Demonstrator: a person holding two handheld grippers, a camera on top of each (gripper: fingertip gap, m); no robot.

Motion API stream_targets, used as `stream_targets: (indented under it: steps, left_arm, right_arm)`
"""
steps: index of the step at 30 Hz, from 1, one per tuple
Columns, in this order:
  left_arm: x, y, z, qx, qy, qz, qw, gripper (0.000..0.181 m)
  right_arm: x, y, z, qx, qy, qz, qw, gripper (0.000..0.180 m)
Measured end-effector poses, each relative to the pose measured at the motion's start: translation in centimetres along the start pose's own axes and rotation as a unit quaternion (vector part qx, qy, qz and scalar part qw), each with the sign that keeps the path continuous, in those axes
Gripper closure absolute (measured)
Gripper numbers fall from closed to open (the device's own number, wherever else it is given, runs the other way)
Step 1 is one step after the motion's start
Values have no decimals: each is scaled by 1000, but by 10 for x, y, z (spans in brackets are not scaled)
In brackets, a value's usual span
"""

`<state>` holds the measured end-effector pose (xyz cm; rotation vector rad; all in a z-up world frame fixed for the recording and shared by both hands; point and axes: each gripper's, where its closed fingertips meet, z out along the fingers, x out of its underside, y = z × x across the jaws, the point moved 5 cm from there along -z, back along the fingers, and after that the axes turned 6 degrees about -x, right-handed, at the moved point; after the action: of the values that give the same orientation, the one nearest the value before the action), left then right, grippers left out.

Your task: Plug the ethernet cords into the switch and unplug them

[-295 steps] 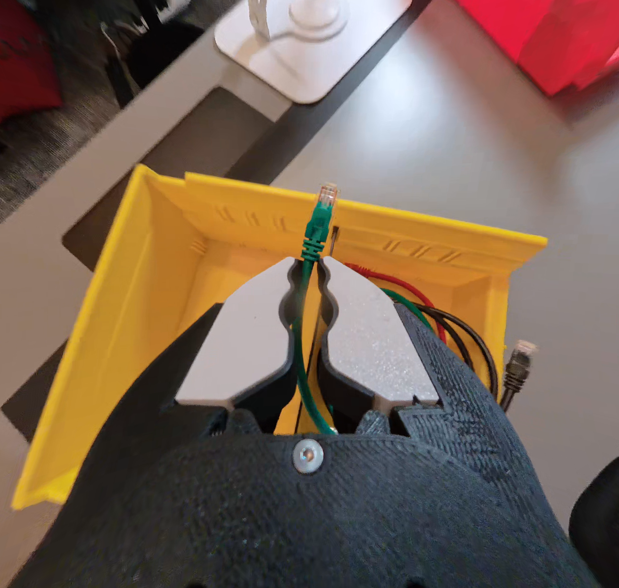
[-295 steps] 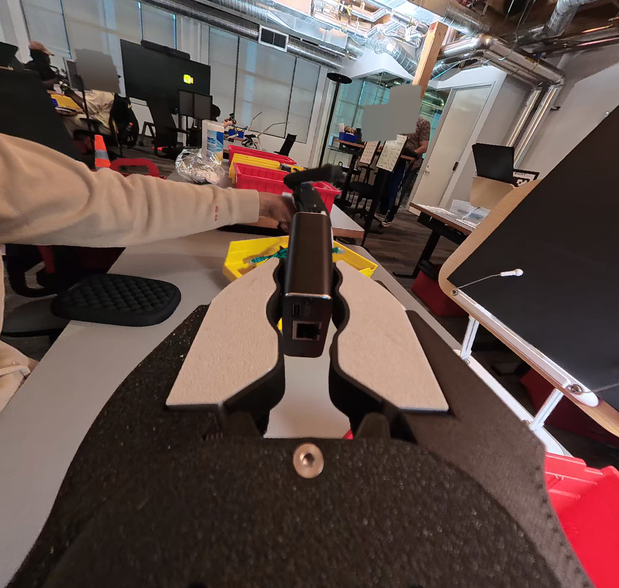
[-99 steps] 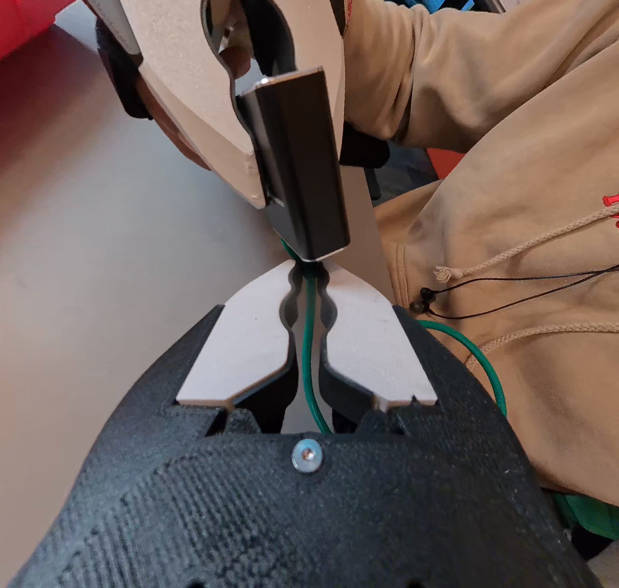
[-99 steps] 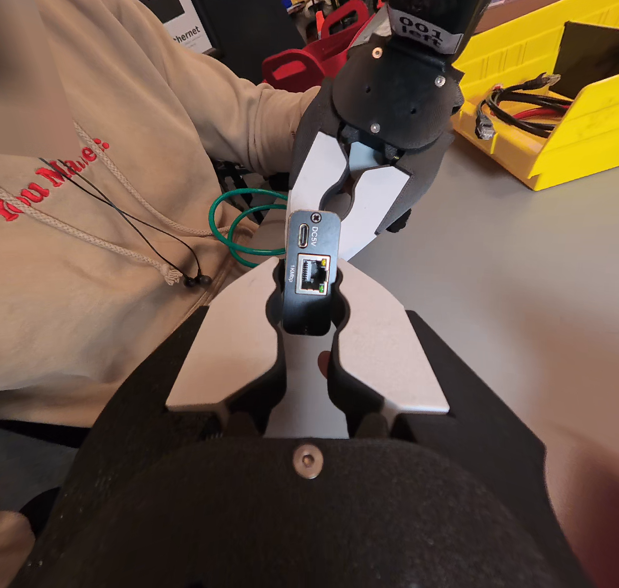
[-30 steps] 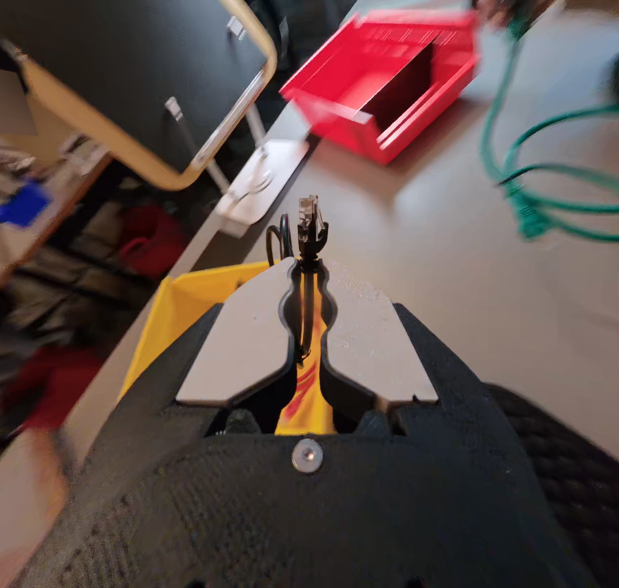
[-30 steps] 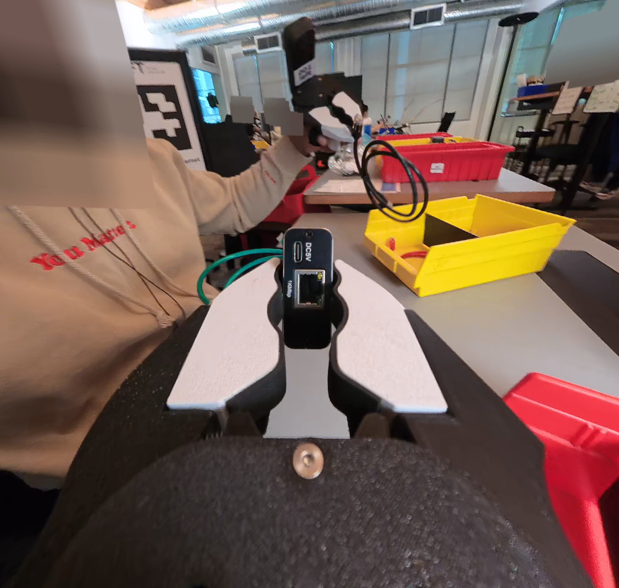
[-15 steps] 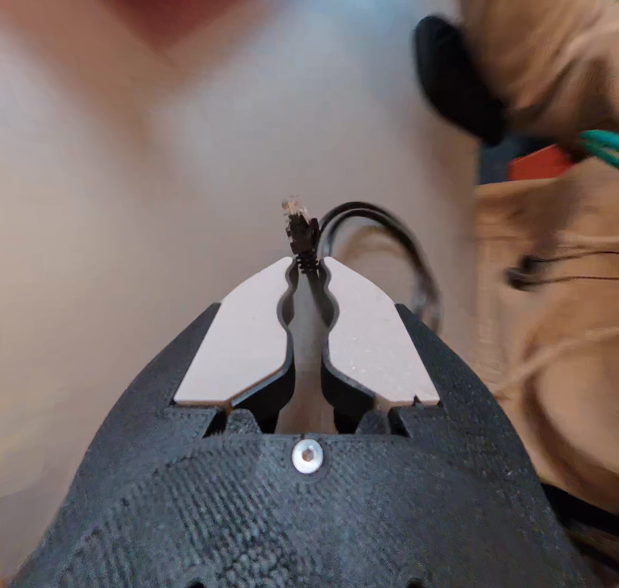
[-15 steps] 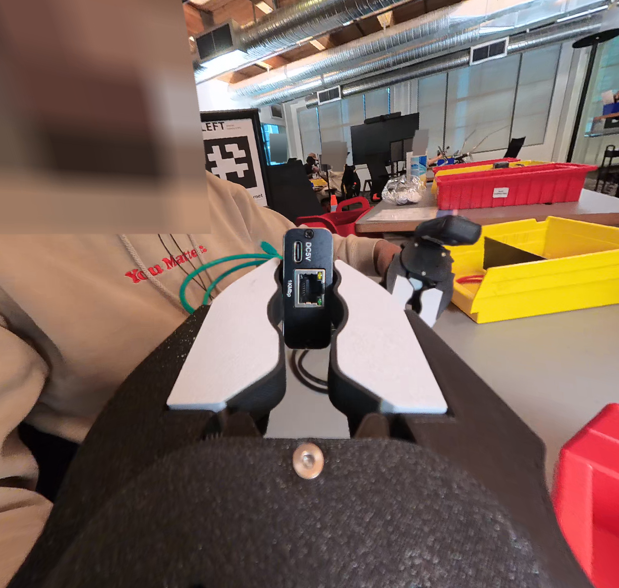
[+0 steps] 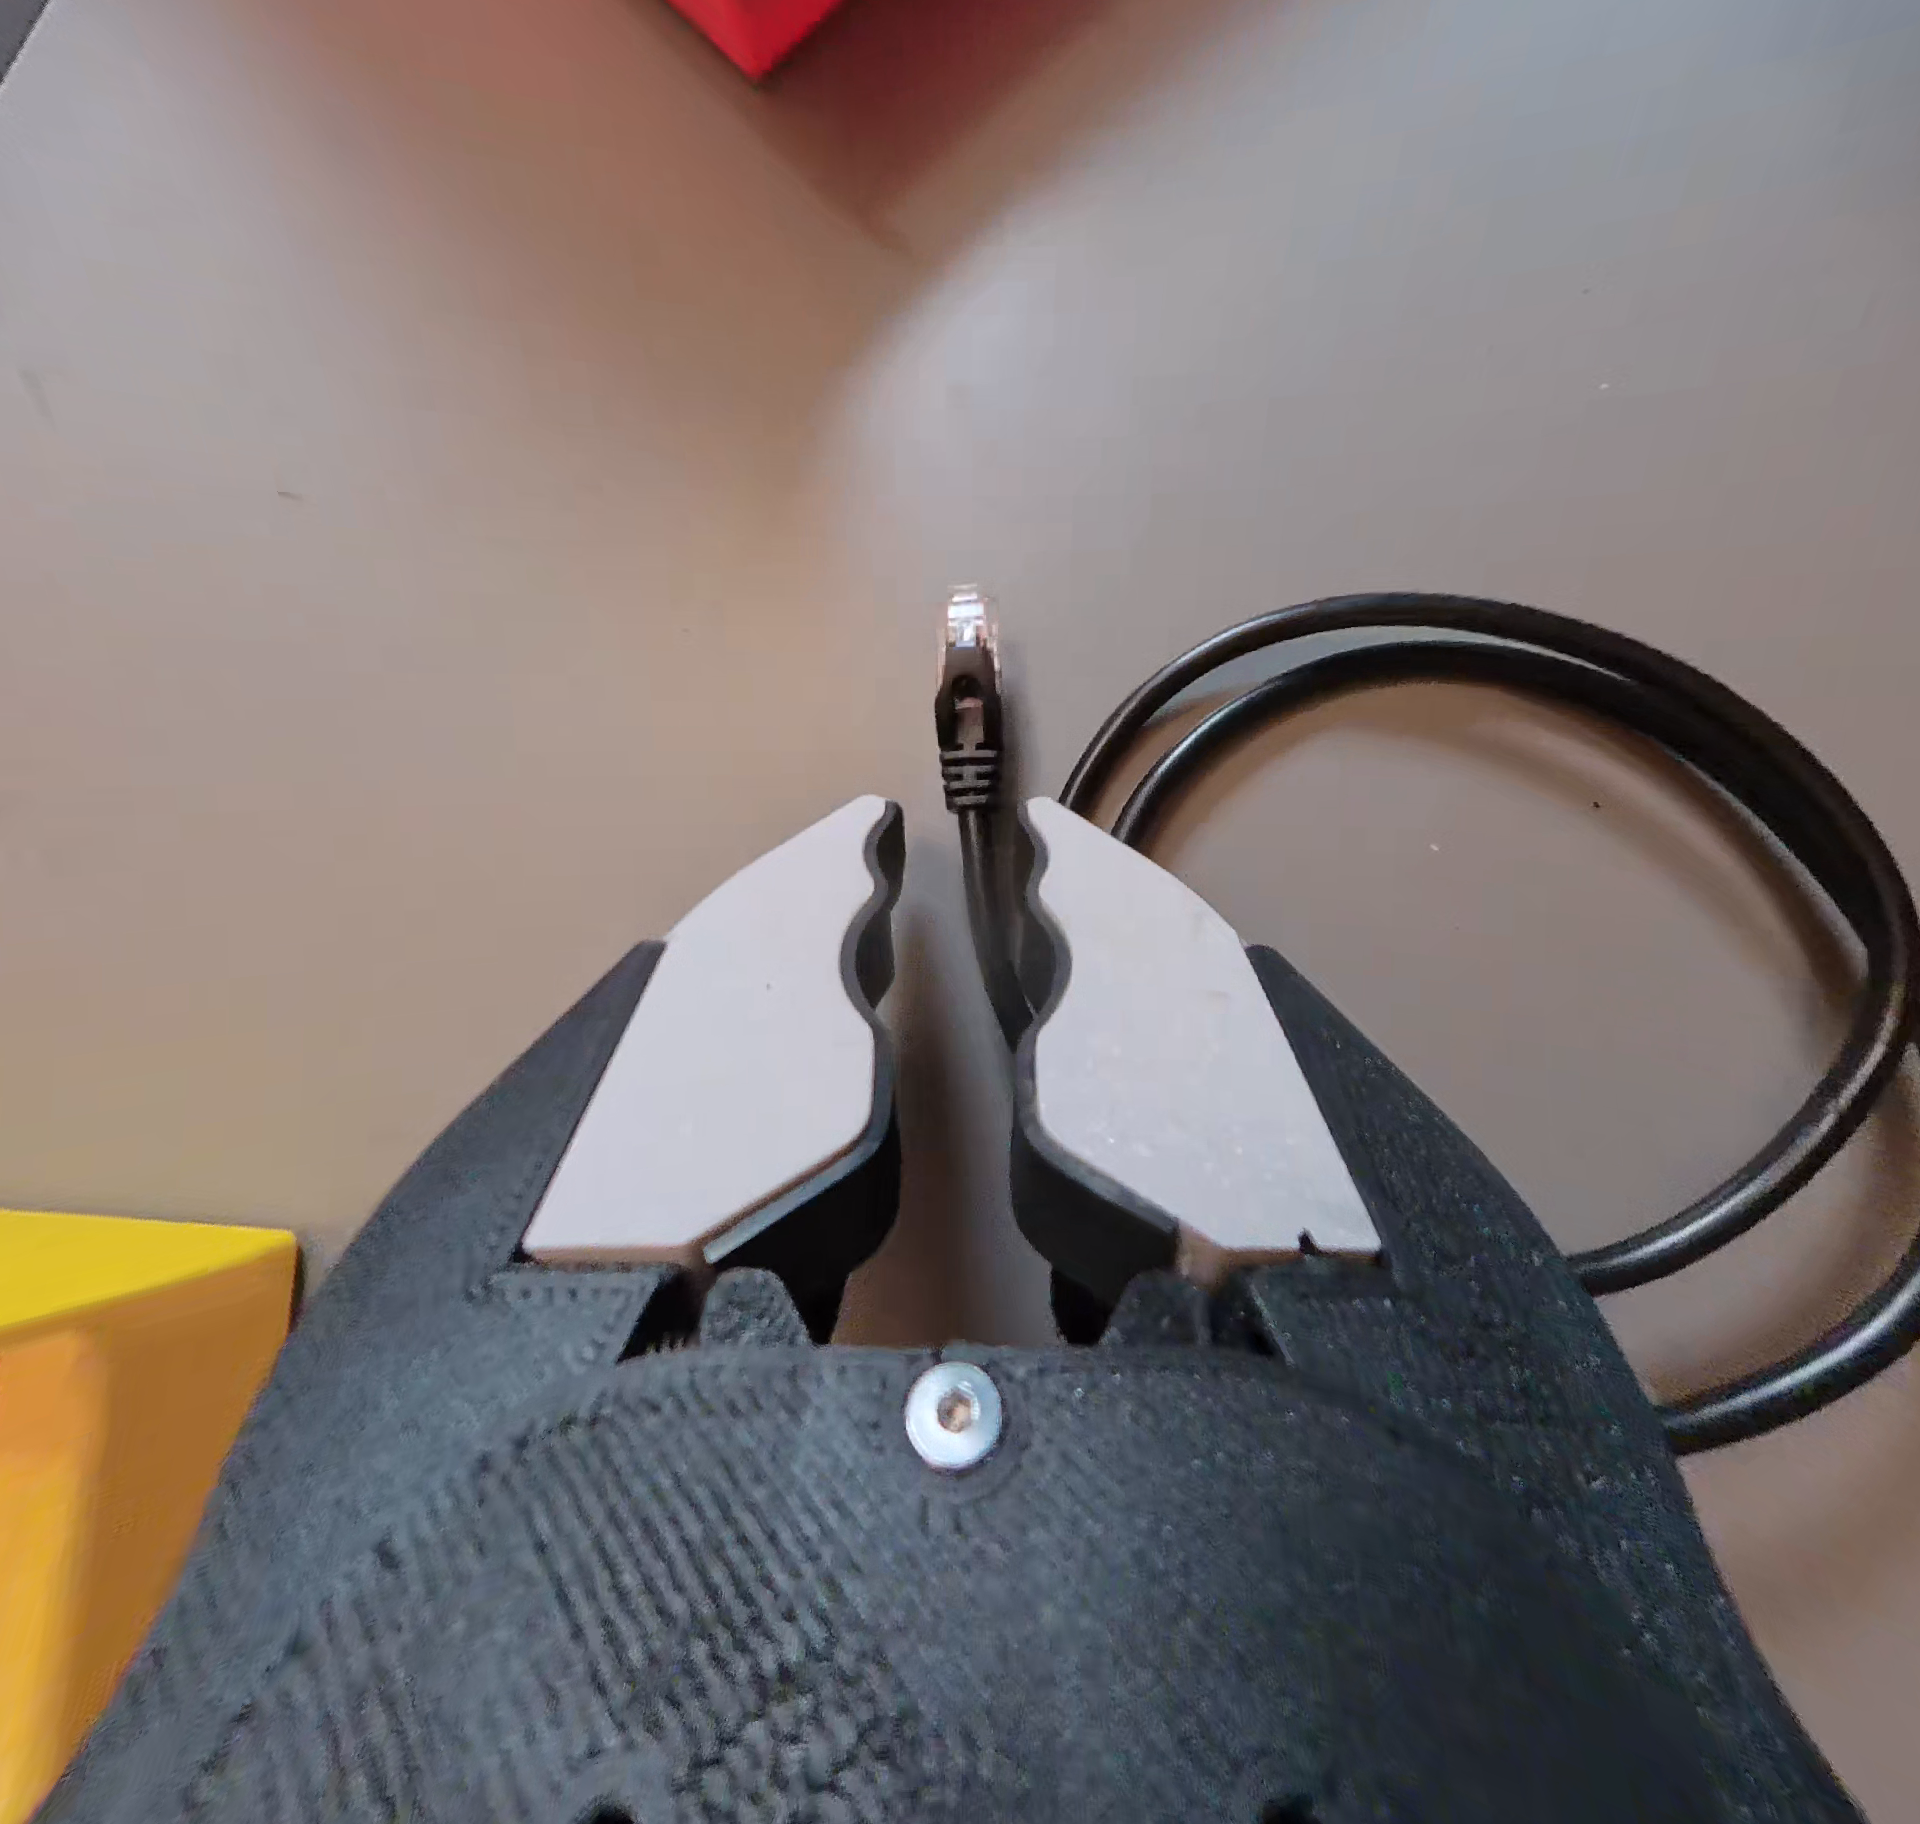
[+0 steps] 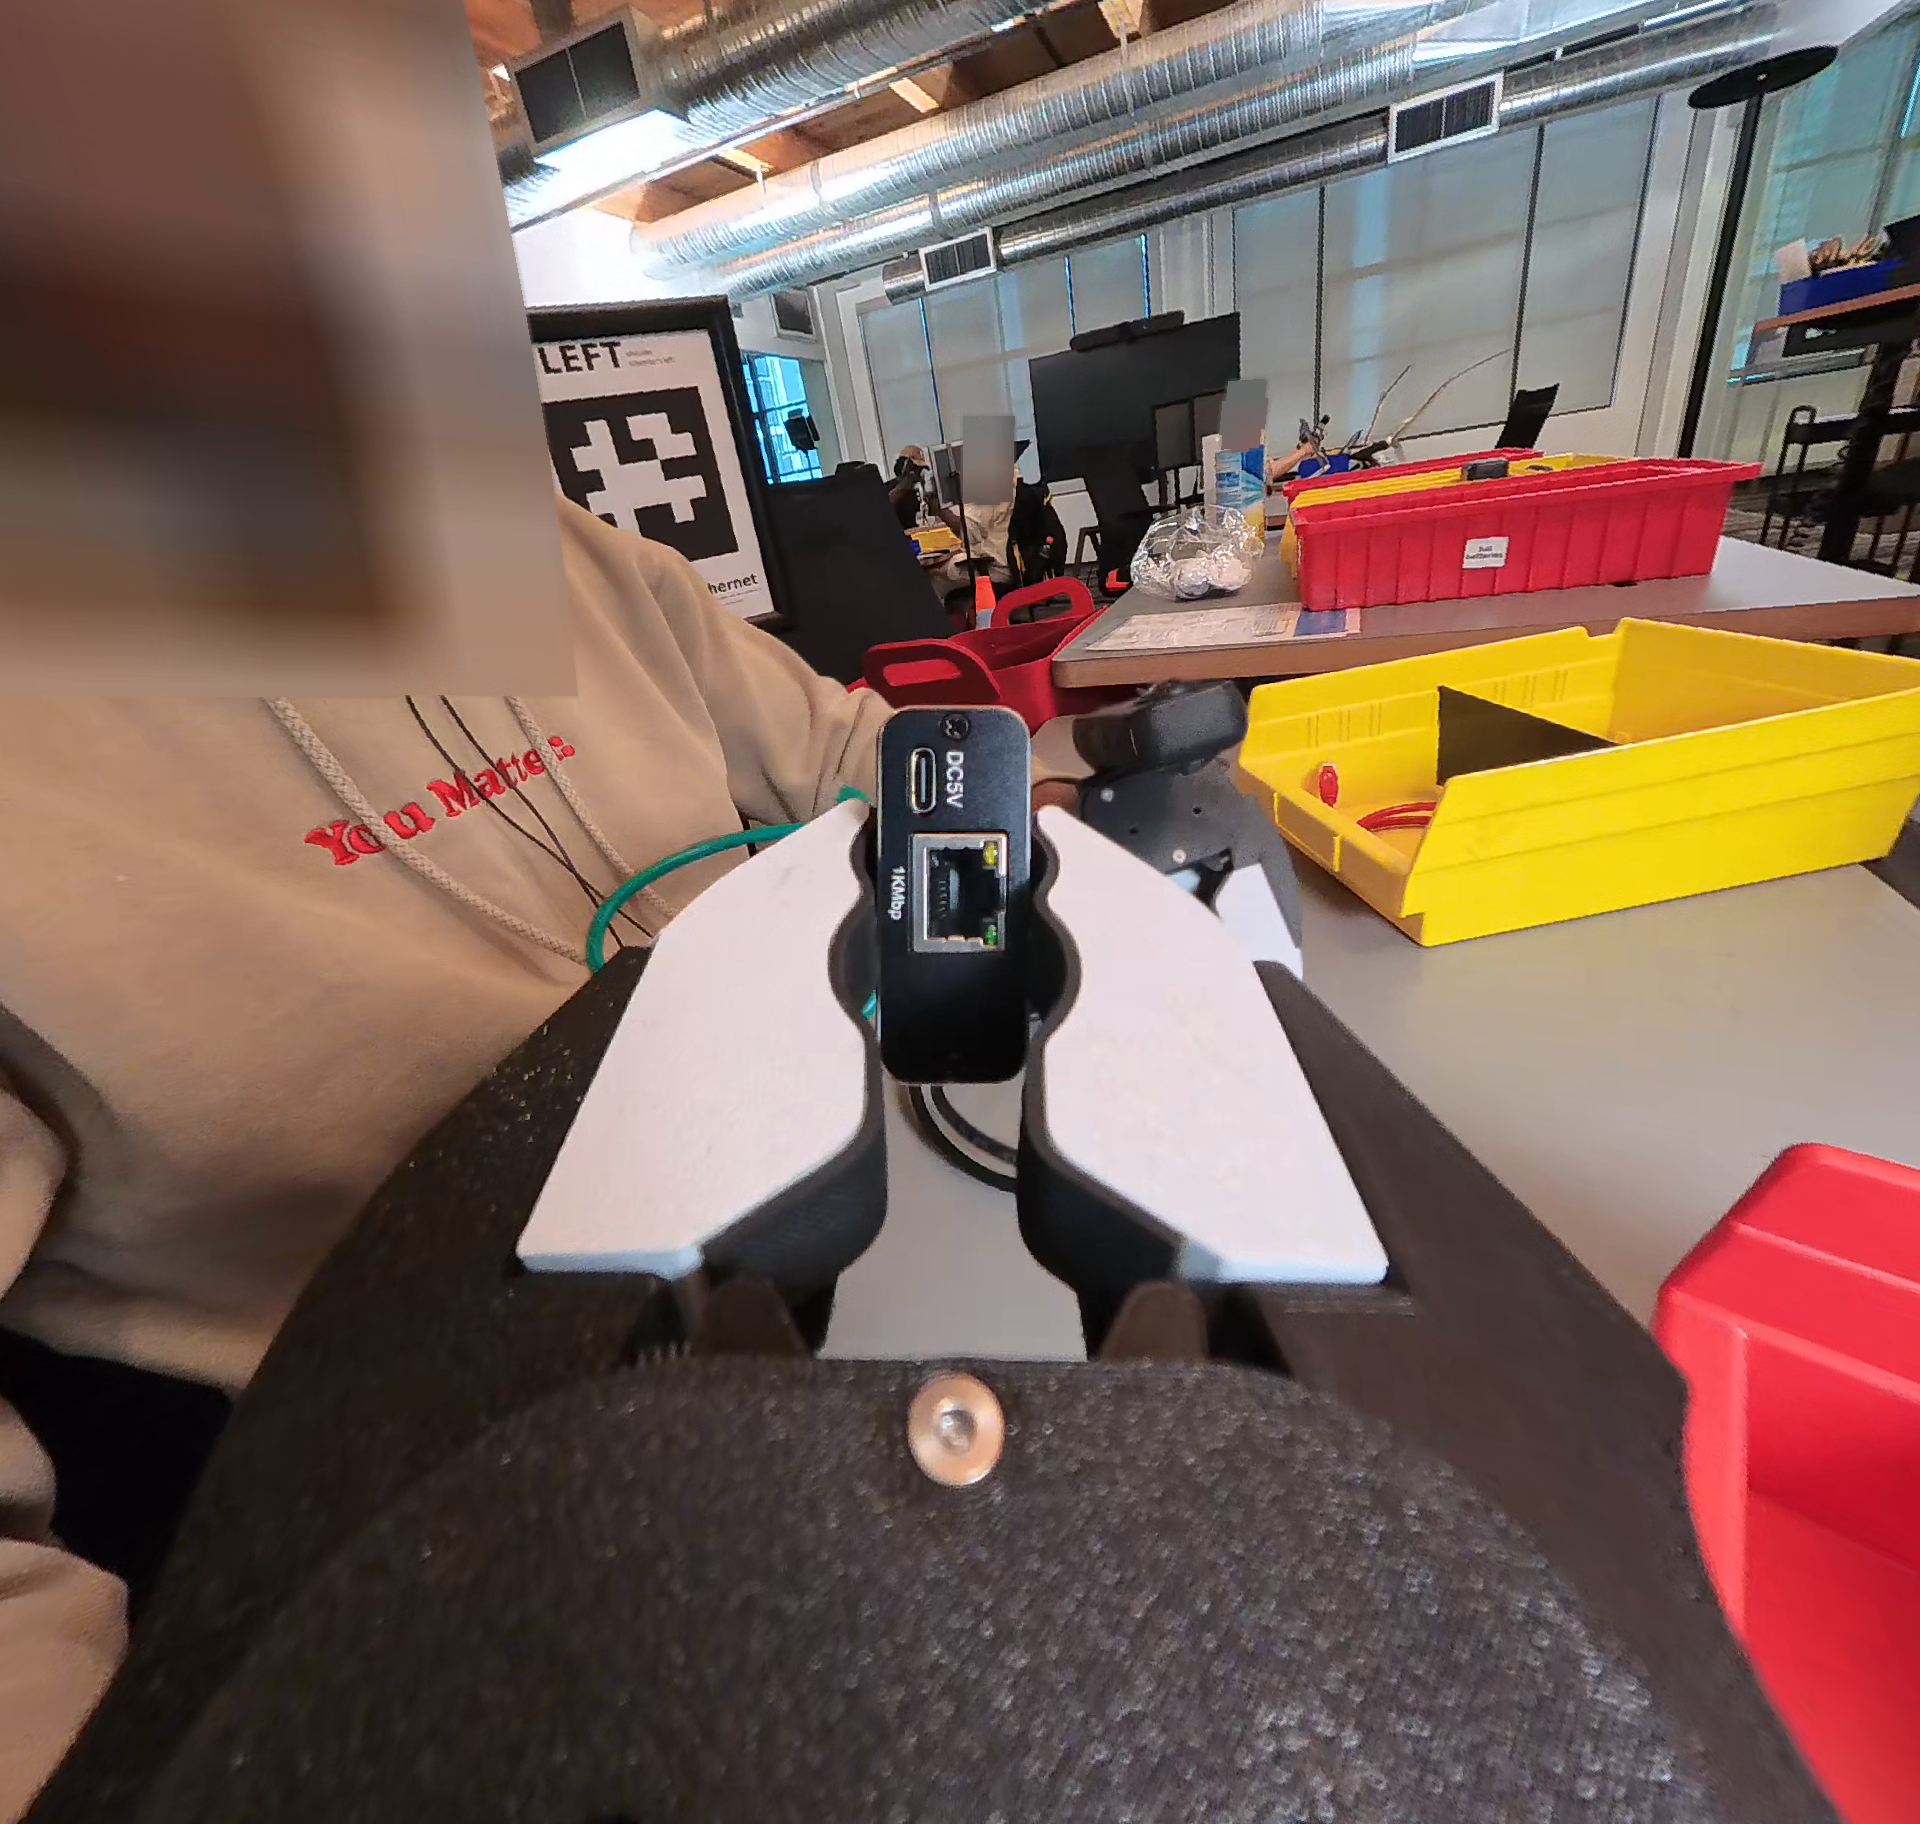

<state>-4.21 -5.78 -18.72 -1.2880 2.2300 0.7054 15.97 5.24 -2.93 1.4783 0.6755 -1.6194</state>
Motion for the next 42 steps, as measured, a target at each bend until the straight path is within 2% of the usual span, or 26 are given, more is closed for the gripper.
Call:
stream_targets:
  steps: [3,5,8,12,16,18,20,24,27,29,36,42]
  left_arm:
    - [1,2,5,-20,3,12,1000,163]
    - [-1,0,9,-5,-7,23,1000,172]
    - [-5,1,10,21,-13,39,999,173]
    - [-25,5,-3,163,-74,-50,983,174]
    - [-48,10,-36,353,-144,-116,917,177]
    - [-52,13,-45,411,-159,-121,889,181]
    - [-49,17,-37,395,-152,-122,897,181]
    - [-41,15,-23,298,-133,-97,940,179]
    - [-35,8,-19,179,-105,-22,978,172]
    - [-33,1,-16,109,-96,24,989,169]
    - [-35,-28,8,13,-82,134,987,162]
    - [-34,-31,21,19,-49,147,988,160]
  right_arm:
    - [0,0,0,1,1,-1,1000,156]
    - [3,-2,1,4,5,1,1000,156]
    - [7,-5,1,10,9,5,1000,156]
    - [10,-10,3,10,8,12,1000,156]
    - [13,-9,6,-8,9,23,1000,156]
    - [14,-7,7,-22,10,30,999,156]
    - [15,-6,7,-22,15,32,999,156]
    - [16,-6,2,-16,17,34,999,156]
    - [15,-6,-2,-8,17,30,999,156]
    - [14,-6,-4,-4,15,28,999,156]
    - [12,-1,-6,-6,18,23,1000,156]
    - [8,1,-10,-6,13,18,1000,156]
